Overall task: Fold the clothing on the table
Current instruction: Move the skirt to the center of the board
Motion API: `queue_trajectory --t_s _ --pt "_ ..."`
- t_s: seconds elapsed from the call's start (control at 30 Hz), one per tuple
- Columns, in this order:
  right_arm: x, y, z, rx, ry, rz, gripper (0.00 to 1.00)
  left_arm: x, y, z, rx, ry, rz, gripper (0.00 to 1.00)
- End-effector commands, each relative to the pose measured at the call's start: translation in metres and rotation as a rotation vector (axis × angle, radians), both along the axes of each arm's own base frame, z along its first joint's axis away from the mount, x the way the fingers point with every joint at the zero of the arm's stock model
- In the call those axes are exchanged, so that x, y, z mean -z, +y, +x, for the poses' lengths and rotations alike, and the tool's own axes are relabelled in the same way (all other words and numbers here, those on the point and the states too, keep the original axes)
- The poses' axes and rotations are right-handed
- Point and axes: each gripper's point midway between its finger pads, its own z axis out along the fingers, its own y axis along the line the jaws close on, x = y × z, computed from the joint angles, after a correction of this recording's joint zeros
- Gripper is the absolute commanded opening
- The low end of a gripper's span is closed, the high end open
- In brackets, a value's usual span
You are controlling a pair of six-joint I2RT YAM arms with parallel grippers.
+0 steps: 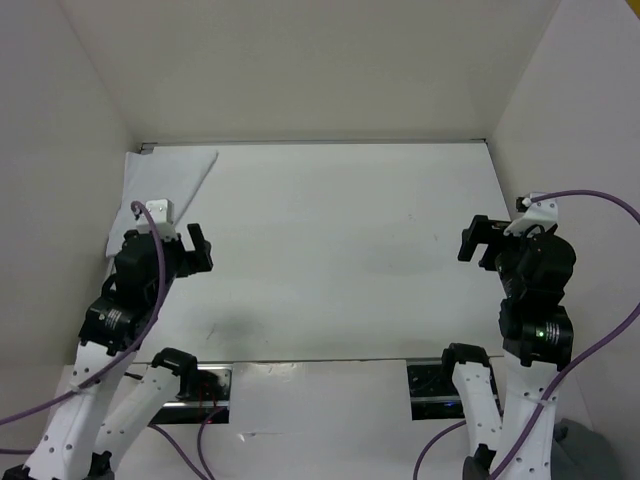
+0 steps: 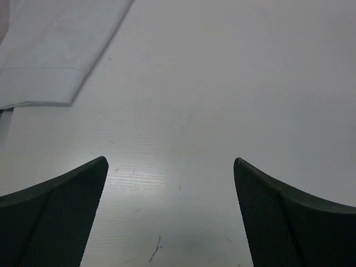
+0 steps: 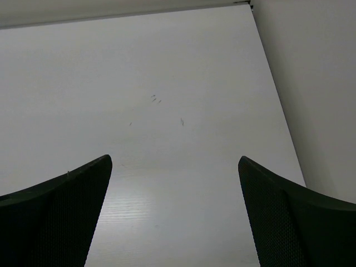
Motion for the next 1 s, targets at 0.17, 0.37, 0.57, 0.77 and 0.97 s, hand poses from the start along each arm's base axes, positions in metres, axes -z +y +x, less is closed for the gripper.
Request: queue_trajectory --t_s 0.17,0.37,0.57,0.77,0.97 --pt "-0.005 0.002 0.001 -0.02 -0.013 -0.006 0.99 -0.041 0.058 0.061 -0.459 0.009 0.155 1.0" --pt "0.002 0.005 0.008 -0.052 0.02 -0.009 0.99 0.027 0.061 0.133 -0.538 0.316 0.063 1.0" --pt "-0.006 0.01 0.001 -0.076 -0.016 -0.021 0.99 0.057 0.112 0.146 -0.725 0.3 -0.302 1.0" --pt "-0.005 0.014 -0.002 -0.097 -0.017 -0.025 0.99 0.088 0.164 0.132 -0.893 0.311 -0.486 1.0" --pt "-0.004 0.013 0.0 -0.1 -0.008 -0.031 0.99 0.128 0.179 0.133 -0.989 0.295 -0.706 1.0"
